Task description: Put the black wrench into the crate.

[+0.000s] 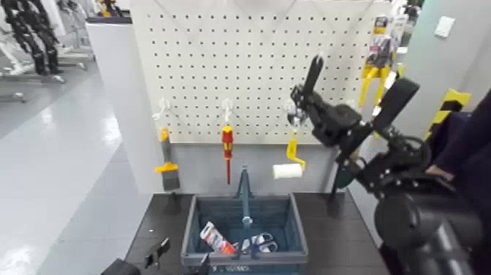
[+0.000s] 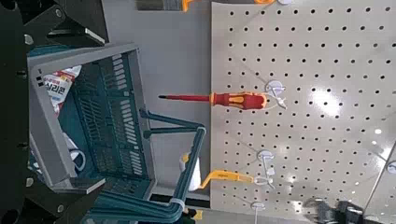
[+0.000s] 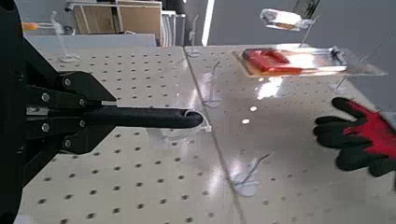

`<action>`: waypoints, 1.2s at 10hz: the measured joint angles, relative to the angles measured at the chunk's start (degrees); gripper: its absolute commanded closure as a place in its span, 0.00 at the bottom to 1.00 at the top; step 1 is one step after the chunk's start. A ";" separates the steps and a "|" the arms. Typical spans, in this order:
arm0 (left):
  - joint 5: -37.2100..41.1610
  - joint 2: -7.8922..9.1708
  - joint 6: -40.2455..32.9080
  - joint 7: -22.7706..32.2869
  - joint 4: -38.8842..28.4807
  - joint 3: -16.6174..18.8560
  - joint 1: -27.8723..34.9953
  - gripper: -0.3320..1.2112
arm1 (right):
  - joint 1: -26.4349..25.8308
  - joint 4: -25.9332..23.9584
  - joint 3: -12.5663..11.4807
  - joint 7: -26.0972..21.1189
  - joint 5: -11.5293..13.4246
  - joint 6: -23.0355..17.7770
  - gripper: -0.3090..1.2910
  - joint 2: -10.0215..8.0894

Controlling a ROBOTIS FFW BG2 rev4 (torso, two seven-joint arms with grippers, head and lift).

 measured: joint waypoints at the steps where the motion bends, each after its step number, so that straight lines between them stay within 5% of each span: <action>1: 0.00 0.05 0.00 0.00 -0.02 -0.04 -0.01 0.37 | 1.86 0.02 -0.30 0.00 -0.19 1.58 0.89 -0.04; 12: 0.38 0.14 0.17 0.00 0.04 0.23 0.06 0.37 | 7.19 14.29 2.93 2.46 1.04 7.46 0.89 -0.55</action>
